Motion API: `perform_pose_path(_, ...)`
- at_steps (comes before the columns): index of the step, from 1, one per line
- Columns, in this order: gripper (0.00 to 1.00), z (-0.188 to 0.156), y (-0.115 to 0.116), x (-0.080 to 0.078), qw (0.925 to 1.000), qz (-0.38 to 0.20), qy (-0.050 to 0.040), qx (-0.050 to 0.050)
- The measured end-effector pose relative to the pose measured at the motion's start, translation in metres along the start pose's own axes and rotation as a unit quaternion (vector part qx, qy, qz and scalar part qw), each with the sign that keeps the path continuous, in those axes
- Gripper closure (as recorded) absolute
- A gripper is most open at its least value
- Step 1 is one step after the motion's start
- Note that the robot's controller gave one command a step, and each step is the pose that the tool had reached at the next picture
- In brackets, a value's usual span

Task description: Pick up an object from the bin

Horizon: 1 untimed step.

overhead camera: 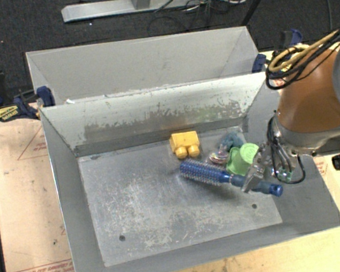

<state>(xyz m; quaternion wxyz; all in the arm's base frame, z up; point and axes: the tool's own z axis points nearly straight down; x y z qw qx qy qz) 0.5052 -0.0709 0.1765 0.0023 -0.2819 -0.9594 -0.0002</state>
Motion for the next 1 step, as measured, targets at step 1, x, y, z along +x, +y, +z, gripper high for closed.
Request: perform_pose_path(1, 1.0, -0.0523, -0.0121, -0.0121, 1.0, -0.006, -0.0053, -0.001)
